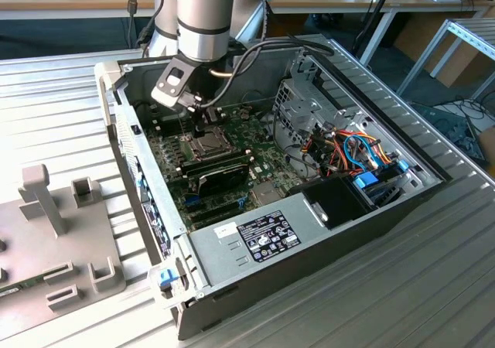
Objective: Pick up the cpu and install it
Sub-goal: 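Install the first cpu locking lever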
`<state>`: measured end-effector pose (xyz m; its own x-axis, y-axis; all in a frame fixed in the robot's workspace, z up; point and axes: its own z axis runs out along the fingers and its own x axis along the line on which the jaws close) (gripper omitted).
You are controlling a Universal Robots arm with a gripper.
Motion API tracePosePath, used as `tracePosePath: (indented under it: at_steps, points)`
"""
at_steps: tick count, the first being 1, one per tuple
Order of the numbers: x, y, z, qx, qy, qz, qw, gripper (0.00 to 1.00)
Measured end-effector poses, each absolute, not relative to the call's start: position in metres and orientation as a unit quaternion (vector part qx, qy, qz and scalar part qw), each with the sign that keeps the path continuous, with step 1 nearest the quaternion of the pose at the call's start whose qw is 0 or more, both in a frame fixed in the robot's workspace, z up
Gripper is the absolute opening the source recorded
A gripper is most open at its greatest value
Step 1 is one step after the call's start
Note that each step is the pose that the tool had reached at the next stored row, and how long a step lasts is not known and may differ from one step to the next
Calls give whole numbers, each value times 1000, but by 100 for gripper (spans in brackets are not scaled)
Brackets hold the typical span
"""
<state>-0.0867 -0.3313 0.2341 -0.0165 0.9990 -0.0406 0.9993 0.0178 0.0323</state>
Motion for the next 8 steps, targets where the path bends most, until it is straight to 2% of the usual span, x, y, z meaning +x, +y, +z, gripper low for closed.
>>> tracePosePath:
  at_steps: [8]
  points:
    - [-98,-331,234,701,713,-3,26,11]
